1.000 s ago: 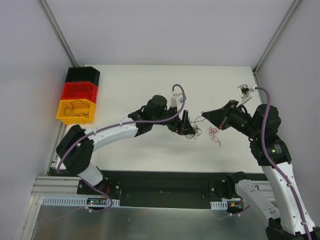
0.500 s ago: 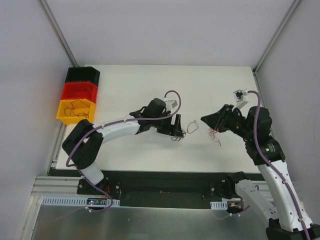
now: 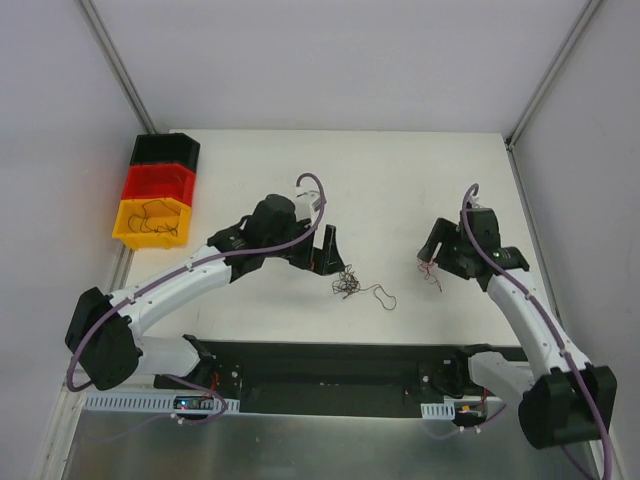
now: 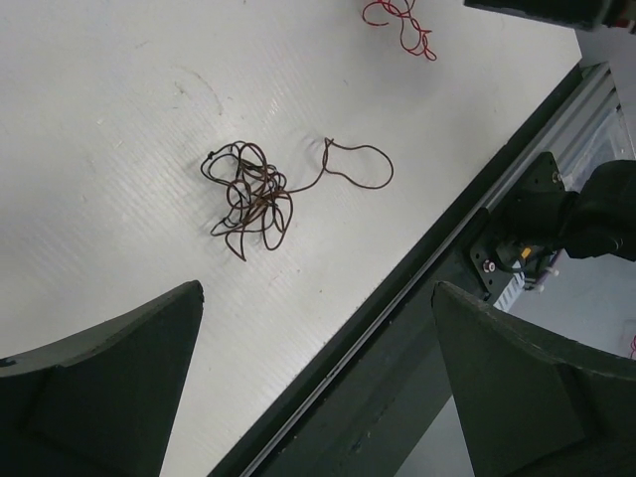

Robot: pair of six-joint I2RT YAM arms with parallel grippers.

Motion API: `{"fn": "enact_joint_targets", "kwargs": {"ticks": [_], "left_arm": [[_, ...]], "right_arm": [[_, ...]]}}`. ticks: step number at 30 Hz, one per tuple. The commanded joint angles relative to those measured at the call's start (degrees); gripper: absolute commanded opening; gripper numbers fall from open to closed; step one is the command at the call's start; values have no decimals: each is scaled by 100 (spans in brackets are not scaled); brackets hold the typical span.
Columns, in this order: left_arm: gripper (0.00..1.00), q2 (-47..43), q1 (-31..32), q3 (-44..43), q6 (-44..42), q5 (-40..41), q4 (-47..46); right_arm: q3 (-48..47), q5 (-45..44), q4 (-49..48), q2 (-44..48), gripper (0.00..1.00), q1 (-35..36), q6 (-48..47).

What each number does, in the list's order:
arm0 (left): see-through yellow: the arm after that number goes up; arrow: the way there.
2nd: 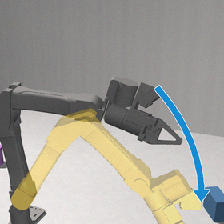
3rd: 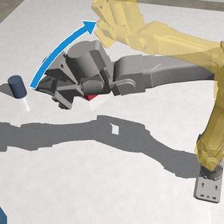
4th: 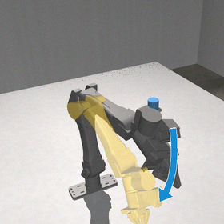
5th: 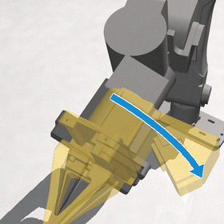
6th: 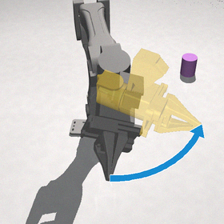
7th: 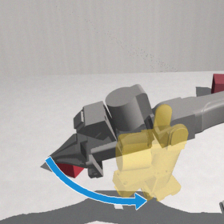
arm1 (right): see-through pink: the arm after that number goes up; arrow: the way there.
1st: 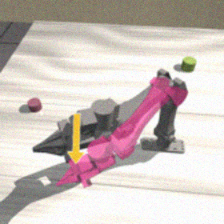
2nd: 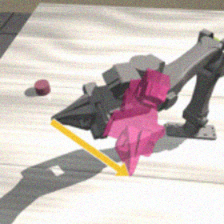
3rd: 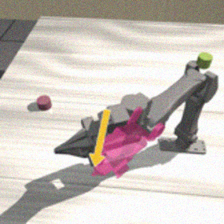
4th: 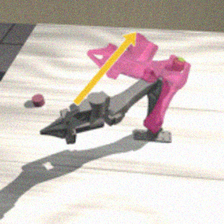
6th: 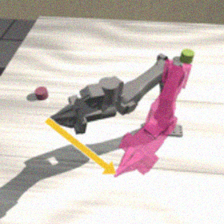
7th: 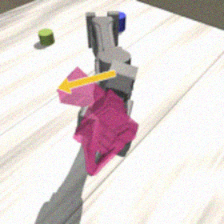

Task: Untangle the cables

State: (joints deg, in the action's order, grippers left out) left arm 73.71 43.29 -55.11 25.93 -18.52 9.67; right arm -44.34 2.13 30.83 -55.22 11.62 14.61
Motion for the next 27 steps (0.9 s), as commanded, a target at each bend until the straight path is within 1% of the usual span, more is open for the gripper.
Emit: {"fn": "enact_joint_targets", "kwargs": {"ticks": [1,4,6,9,12,15,16,18,20,22,23,25,26,27], "left_arm": [[97,-374,22,141,-18,-107,167],[97,-577,13,220,43,-213,167],[97,-700,22,281,35,-231,167],[97,-858,22,378,-18,-222,167],[98,-990,22,475,-36,-222,184],[98,-1008,22,493,-10,-283,175],[98,-991,22,475,-1,-344,175],[98,-929,22,449,17,-528,175],[98,-867,22,440,26,-731,184],[98,-929,22,484,78,-810,175],[98,-972,22,519,96,-793,184],[98,-1043,13,598,140,-741,175],[98,-1052,22,616,157,-706,175],[98,-1061,22,633,184,-688,175]], "right_arm": [[83,-442,47,-682,71,-353,-449],[197,-503,-208,-981,66,-458,-757],[180,-643,-226,-1157,57,-502,-872],[180,-636,-296,-1403,51,-511,-942],[233,-276,-516,-1640,50,-511,-1083],[154,-275,-622,-1921,51,-511,-1267],[75,-57,-605,-2035,52,-511,-1346],[-39,111,-631,-2299,53,-511,-1426],[-93,584,-753,-2536,52,-520,-1574],[-49,971,-885,-2651,47,-511,-1549],[21,1130,-964,-2669,39,-511,-1523],[188,1359,-1122,-2591,21,-503,-1340],[267,1465,-1210,-2512,17,-485,-1295],[337,1657,-1263,-2468,18,-494,-1277]]}}
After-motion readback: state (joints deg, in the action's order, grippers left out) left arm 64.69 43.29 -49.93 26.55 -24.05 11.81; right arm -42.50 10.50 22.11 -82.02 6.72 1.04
